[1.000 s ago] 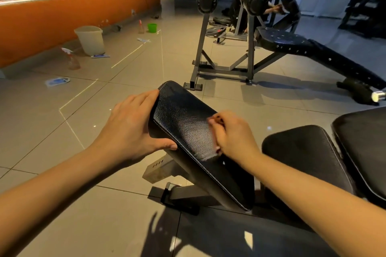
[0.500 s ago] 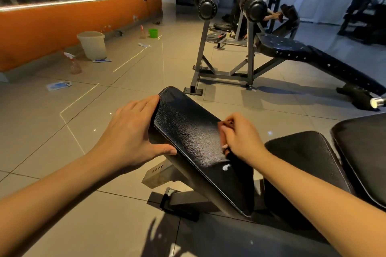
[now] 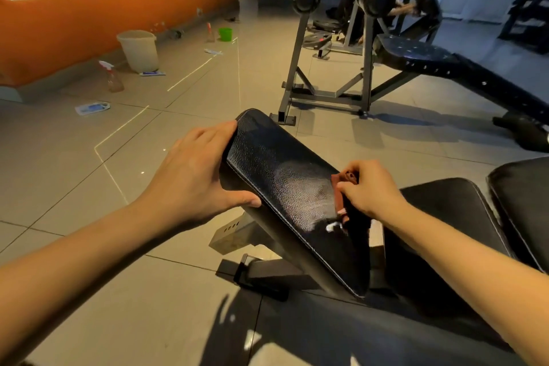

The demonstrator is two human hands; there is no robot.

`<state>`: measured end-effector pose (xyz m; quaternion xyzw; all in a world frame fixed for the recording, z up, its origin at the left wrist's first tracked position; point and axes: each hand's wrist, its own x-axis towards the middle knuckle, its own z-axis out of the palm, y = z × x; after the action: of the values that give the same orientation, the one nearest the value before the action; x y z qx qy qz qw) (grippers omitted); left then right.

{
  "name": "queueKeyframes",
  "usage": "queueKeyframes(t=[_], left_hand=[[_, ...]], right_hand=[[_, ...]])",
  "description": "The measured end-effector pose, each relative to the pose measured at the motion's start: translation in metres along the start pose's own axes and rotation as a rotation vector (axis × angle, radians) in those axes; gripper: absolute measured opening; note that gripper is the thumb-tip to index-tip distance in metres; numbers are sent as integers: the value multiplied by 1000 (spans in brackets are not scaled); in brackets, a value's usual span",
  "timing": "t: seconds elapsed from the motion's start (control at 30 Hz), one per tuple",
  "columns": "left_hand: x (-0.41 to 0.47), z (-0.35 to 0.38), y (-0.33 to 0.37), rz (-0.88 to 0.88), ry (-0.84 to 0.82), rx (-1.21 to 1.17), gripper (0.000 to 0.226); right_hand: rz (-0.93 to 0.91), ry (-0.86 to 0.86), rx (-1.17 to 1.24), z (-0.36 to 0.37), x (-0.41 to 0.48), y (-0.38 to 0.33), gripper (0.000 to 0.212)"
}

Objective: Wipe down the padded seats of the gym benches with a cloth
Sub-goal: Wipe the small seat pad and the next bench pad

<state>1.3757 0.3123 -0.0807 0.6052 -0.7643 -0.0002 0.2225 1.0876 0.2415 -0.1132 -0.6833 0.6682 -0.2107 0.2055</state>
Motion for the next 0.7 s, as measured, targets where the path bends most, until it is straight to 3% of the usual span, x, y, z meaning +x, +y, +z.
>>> queueKeyframes(t=[0.1,0.23,0.3,0.37,0.47,0.53,0.7], left_hand=[[1,0,3,-12,-13,-6,127],[-1,-1,3,-34,-22,5,130],[-2,-1,3,-34,-21,-2,128],[-1,-1,3,-16,-18,10,127],[0,-2,6,-35,-35,6,128],[0,-4,12,-43,-32,24,128],[-2,-3,19,-65,-58,125,139]], right_hand=[[12,107,54,10,13,-10,10],[-389,67,241,20,-28,-70,11],[-475,-25,222,16,-41,-67,11],[-382,-72,114,9,-28,-35,9],[-61,11,-139,2,2,18,5],[22,93,-94,5,9,24,6],[-384,23,244,17,-39,-63,10]])
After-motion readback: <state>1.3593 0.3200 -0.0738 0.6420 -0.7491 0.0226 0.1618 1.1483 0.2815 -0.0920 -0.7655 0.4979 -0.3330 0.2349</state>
